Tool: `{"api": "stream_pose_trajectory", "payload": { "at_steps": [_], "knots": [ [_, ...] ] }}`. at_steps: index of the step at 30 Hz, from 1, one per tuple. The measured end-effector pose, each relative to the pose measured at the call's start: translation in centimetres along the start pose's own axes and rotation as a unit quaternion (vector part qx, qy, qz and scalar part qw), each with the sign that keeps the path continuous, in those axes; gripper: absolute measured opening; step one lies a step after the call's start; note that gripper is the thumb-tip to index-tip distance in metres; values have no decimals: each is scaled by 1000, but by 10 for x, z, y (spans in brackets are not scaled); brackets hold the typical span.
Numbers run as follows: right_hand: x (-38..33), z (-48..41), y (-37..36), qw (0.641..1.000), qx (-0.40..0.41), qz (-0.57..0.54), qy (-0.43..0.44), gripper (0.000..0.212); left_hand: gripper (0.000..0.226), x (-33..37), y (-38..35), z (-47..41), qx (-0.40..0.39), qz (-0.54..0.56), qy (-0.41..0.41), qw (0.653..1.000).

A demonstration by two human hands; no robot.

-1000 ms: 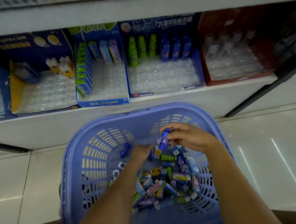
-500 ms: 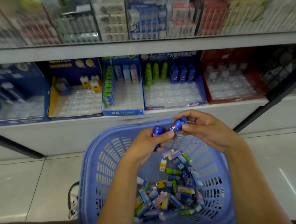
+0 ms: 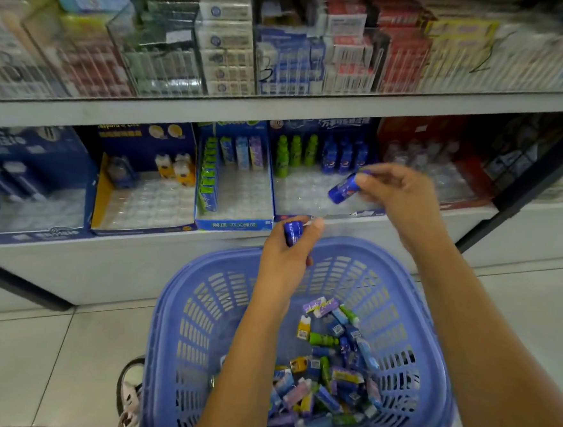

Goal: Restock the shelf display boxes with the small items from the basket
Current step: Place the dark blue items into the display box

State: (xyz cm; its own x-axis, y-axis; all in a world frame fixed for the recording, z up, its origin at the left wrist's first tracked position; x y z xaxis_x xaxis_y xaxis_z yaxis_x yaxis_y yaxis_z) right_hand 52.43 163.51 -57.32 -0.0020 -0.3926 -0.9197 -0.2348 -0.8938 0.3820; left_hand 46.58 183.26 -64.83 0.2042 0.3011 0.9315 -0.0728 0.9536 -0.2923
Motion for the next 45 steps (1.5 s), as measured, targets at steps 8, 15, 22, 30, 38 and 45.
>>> {"api": "stream_pose_trajectory", "payload": {
  "at_steps": [8, 15, 22, 30, 38, 45],
  "knots": [
    [1, -84, 17, 958, 29, 280, 45, 28, 24, -5, -3, -5, 0, 151, 76, 986],
    [2, -108, 6, 914, -54, 401, 39, 37, 28, -6, -7, -14, 23, 239, 97, 966],
    [1, -117, -12, 851, -156, 499, 55, 44, 25, -14, -13, -18, 36, 315, 111, 942],
    [12, -117, -9, 855, -155, 493, 49, 41, 33, -5, -13, -18, 4, 207, 80, 975],
    [-12, -54, -14, 944, -149, 290, 49, 25, 21, -8, -12, -18, 15, 358, 91, 929],
    [-18, 18, -58, 935, -345, 50, -58, 33, 31, 15, -13, -17, 5, 325, -34, 945]
  ]
}}
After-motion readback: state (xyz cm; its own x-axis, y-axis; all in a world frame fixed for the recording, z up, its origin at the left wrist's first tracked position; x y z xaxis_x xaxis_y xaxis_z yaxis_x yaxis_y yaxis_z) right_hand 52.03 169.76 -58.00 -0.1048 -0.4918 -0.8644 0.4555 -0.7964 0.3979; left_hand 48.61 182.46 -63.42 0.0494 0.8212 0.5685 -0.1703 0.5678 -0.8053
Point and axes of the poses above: each hand's wrist, its own z-axis away from the middle knuckle, its own y-axis out of the back of the hand, x = y × z, the point moved 10 cm from there along -z, towards the middle knuckle, and after that the axes turned 13 degrees about z, right-handed, at the moved point
